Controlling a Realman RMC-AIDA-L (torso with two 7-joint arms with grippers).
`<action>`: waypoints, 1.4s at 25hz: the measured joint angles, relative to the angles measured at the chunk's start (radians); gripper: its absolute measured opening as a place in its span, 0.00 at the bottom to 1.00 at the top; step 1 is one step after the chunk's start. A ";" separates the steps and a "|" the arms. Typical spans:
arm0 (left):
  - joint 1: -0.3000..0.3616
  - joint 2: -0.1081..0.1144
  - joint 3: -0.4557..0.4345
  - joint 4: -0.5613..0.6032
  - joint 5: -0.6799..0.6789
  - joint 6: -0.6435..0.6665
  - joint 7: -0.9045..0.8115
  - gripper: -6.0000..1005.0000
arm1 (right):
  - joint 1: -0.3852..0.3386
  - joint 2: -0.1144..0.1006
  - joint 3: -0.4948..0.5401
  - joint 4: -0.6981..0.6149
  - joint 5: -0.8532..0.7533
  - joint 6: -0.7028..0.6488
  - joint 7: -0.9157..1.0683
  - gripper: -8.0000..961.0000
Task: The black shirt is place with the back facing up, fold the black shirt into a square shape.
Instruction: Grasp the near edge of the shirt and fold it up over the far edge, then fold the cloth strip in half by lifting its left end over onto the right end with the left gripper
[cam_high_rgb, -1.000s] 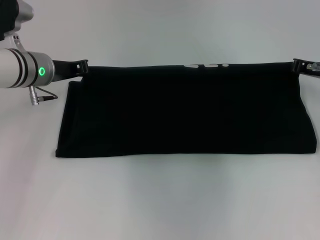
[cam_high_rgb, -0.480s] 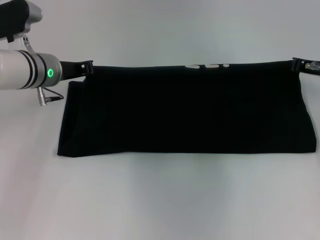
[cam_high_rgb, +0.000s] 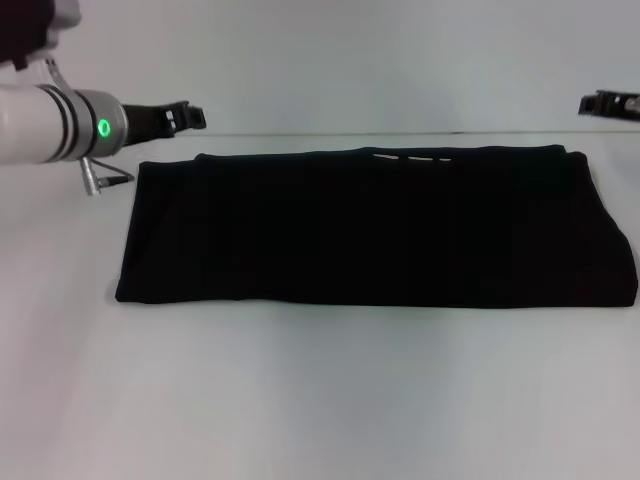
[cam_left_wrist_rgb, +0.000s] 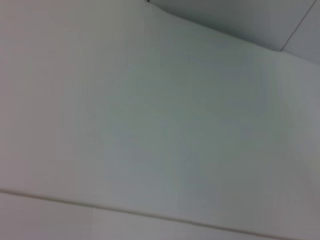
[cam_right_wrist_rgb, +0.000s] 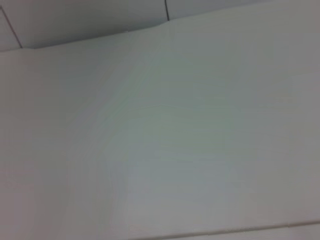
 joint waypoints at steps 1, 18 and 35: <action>0.007 0.000 0.000 0.024 -0.011 0.029 -0.006 0.33 | -0.002 -0.011 0.001 -0.017 0.000 -0.037 0.011 0.21; 0.307 0.101 -0.415 0.161 -0.184 0.959 0.025 0.59 | -0.041 -0.170 0.108 -0.216 0.003 -0.687 0.203 0.67; 0.359 0.080 -0.506 -0.021 -0.097 0.727 -0.049 0.65 | -0.046 -0.165 0.111 -0.216 -0.001 -0.690 0.193 0.98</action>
